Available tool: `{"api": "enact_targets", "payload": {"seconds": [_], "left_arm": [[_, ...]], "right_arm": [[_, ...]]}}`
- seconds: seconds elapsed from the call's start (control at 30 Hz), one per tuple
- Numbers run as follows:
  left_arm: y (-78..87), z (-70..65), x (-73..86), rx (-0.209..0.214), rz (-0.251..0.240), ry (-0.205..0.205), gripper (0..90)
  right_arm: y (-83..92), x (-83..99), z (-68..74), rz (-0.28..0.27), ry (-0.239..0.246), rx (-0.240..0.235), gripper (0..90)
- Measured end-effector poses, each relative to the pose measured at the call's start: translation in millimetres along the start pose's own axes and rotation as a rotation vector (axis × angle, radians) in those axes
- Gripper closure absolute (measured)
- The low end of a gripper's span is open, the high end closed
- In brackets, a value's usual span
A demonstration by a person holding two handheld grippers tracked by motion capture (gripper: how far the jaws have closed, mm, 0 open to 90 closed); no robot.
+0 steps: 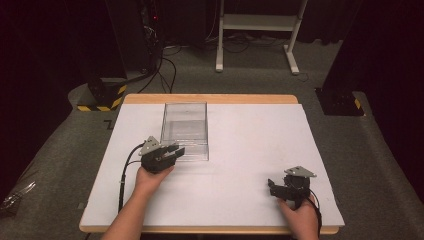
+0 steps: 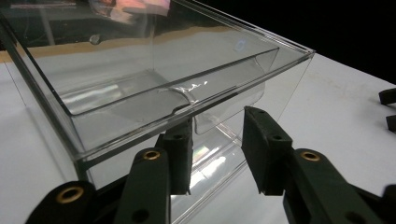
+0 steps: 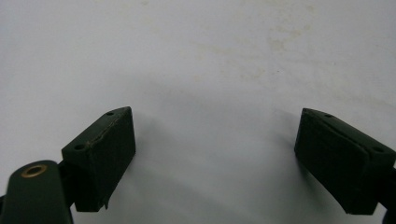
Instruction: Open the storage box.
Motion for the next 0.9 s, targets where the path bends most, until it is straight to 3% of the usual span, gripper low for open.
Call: {"api": "enact_targets", "payload": {"seconds": [0.1, 0.4, 0.6, 0.9], "left_arm": [[0.3, 1.8, 1.3, 0.004, -0.012, -0.019, 67.8], [2.1, 6.8, 4.9, 0.052, -0.043, -0.02, 76.6], [3.5, 10.4, 7.8, 0.089, -0.065, -0.018, 78.4], [6.4, 9.0, 10.1, 0.105, -0.079, -0.016, 79.5]], "right_arm": [[0.0, 0.0, 0.0, 0.0, 0.0, 0.0, 12.4], [0.1, 0.1, 0.2, -0.001, 0.0, 0.0, 12.5], [0.1, 0.1, 0.2, -0.002, 0.001, 0.001, 12.6], [0.2, 0.2, 0.3, -0.002, 0.0, 0.002, 12.6]]}}
Point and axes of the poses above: each handheld gripper's, and its own axes: y roughly backward along the jaws, x roughly out of its underside, z roughly to its left, the point moved 4 cm from there along -y, roughly forward along the jaws, and after that the axes turned 10 degrees about -y, right-handed, at the moved point
